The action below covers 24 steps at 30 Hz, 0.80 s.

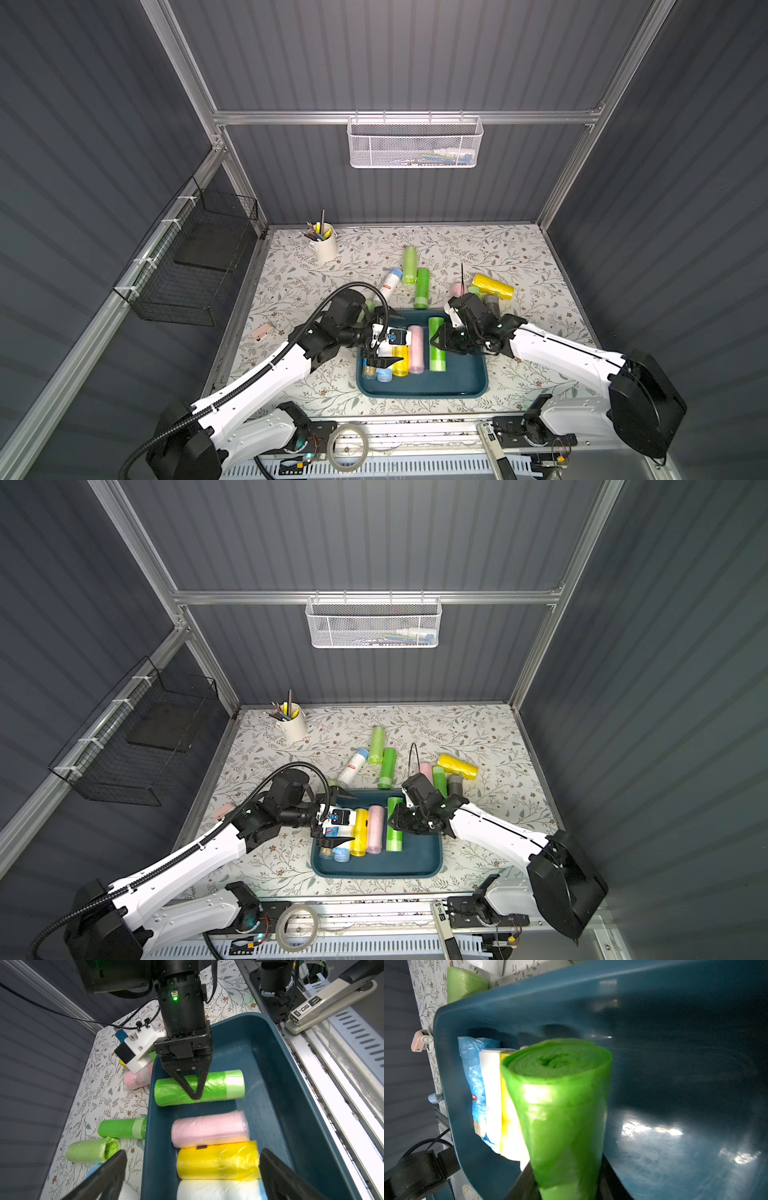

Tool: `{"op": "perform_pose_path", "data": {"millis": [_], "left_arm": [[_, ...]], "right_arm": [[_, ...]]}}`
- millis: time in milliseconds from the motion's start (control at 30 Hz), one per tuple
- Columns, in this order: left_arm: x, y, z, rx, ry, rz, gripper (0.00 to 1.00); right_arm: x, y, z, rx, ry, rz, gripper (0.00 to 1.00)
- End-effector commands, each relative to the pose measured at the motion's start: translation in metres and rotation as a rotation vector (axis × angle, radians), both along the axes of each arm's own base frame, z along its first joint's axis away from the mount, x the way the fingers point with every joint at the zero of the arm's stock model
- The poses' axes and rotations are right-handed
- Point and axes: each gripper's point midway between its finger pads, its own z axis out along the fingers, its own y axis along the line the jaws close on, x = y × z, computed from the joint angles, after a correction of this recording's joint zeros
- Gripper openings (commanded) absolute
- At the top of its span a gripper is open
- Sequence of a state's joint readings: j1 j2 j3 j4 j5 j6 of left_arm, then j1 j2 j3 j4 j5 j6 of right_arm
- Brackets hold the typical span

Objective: Put the roll of trash bags into the storage box
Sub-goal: Place the roll of trash bags in the storage box.

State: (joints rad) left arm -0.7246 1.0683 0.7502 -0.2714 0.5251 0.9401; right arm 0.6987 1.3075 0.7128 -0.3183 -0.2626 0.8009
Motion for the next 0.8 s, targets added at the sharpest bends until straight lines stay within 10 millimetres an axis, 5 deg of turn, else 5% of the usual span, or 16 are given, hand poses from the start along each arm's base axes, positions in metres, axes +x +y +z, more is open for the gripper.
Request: {"op": "perform_pose_path", "data": {"millis": [0, 767], "left_arm": [[-0.007, 0.002, -0.007, 0.018, 0.017, -0.036, 1.0], [-0.007, 0.002, -0.01, 0.026, 0.028, -0.039, 1.0]], "right_arm": [[0.008, 0.011, 0.005, 0.031, -0.017, 0.008, 0.37], [0.0, 0.005, -0.023, -0.011, 0.04, 0.002, 0.38]]}}
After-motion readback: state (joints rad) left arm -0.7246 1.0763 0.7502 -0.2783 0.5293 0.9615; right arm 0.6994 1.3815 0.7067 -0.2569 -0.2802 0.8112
